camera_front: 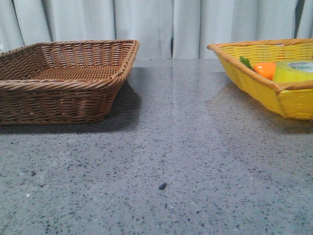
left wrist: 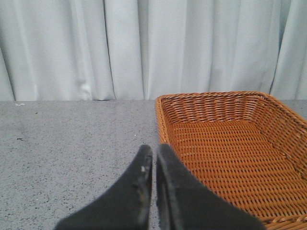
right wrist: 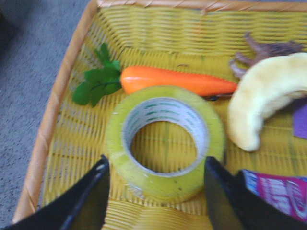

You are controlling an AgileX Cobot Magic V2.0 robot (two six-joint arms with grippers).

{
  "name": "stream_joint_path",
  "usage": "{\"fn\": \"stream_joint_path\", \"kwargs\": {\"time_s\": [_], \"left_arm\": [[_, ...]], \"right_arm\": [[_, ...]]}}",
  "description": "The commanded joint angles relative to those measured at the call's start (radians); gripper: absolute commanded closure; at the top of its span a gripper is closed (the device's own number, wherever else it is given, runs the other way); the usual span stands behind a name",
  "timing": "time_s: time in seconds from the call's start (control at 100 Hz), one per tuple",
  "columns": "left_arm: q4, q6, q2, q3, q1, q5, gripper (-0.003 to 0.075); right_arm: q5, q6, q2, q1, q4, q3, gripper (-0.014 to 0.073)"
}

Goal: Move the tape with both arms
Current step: 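Reach the right gripper into the yellow basket and grasp the tape roll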

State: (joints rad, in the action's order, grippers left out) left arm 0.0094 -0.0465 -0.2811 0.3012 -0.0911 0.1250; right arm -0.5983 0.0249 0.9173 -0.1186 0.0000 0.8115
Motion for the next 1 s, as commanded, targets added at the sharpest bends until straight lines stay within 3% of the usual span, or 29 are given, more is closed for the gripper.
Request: {"fn": "stream_joint_path", "kwargs": {"time_s": [0.0,0.3,0.62,0.76,0.99], "left_arm": [[0.001,-0.010,-0.016,0.036,-0.002,-0.078,0.0741],[0.001,-0.010,-0.016,0.036,-0.002,-0.078,0.0741],[0.001,-0.010,-0.016,0.036,-0.002,-0.076,0.0741],[0.001,-0.010,-0.016,0.036,-0.002,-0.076,0.0741],[0.001,-0.010,-0.016,0.036,-0.002,-0.076,0.0741]], "right_arm": [[-0.032,-0.015,0.107,-0.022,0.000,0.128,0.0178],[-0.160,-0.015,0.370,-0.048,0.043,0.316,0.0178],[-0.181,-0.015,0.508,-0.055,0.059,0.342,0.0187],[-0.174,-0.015,0.548,-0.055,0.059,0.343,0.0288],[-0.171,-0.015,0.555,-0.055,0.059,0.343,0.0587]]}}
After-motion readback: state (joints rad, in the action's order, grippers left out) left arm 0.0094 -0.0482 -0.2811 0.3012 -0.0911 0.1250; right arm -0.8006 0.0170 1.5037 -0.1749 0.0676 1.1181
